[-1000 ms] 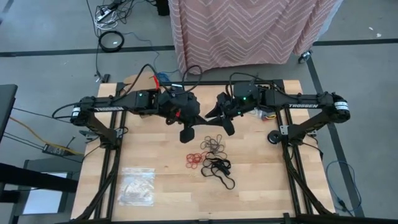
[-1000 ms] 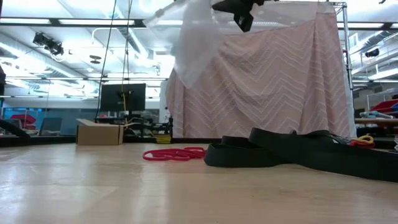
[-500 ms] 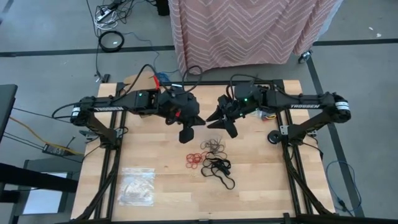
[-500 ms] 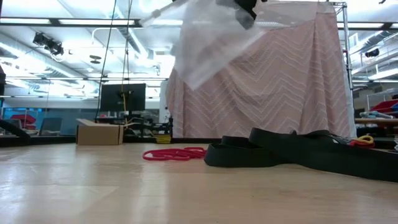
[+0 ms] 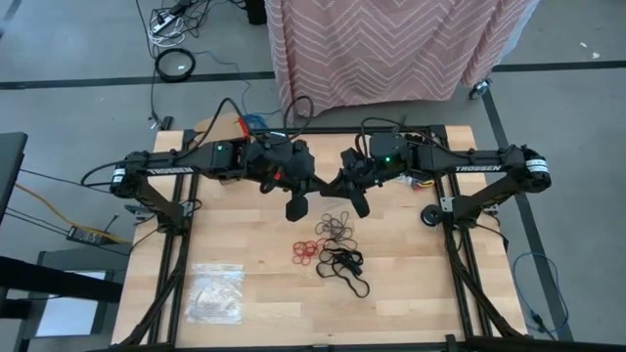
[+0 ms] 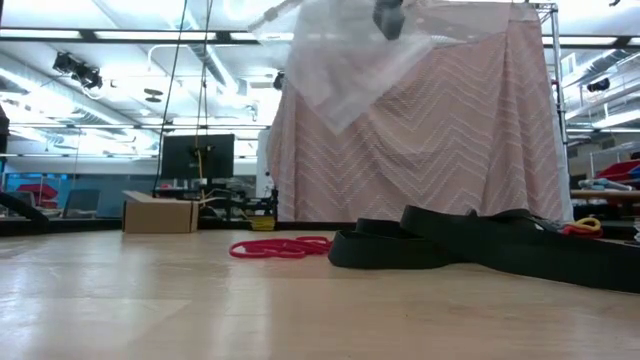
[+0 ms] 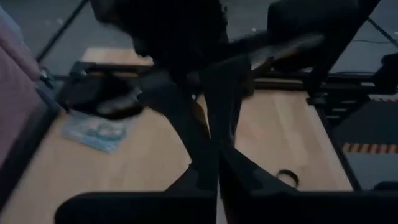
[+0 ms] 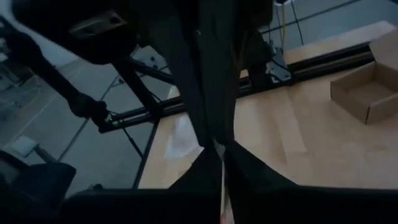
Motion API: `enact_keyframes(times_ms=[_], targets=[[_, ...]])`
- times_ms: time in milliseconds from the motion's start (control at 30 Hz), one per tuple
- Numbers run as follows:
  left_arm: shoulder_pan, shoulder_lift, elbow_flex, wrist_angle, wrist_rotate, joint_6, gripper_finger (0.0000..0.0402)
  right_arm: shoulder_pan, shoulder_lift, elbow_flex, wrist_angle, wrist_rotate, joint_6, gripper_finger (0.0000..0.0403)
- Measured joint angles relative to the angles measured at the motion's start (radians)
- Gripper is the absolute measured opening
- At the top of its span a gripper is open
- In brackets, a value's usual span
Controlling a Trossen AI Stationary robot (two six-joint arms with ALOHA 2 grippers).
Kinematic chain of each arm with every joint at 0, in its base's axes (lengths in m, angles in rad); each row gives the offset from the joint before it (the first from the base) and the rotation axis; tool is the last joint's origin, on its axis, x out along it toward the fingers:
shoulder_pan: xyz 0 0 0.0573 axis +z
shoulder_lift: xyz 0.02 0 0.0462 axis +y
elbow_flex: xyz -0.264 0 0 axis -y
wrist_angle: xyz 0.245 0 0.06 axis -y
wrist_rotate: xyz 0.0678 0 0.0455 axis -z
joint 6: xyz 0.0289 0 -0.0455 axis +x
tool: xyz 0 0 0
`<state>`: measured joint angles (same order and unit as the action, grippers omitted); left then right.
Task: Sort rubber bands
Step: Open the transparent zip bag
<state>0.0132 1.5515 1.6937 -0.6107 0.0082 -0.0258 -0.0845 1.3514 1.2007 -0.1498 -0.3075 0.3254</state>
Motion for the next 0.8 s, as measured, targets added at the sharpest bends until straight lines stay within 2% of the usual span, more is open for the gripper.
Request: enact_keyframes(times_ms=[267,433,633,800], targets=[[0.001,-0.003,0.18,-0.013,-0.101,0.208,0.0081,-0.037,-0.025,0.0,0.172,-0.006,0.038,0.0],[0.003,-0.004,0.336,-0.078,-0.209,0.273,0.013,-0.09,-0.072,0.0,0.348,-0.003,0.04,0.0],[0.003,-0.004,0.525,-0.207,-0.361,0.279,0.0167,-0.166,-0.17,0.001,0.486,0.047,0.017,0.0],[0.028,-0.008,0.596,-0.263,-0.368,0.222,0.017,-0.213,-0.239,0.001,0.515,0.05,0.01,0.0]])
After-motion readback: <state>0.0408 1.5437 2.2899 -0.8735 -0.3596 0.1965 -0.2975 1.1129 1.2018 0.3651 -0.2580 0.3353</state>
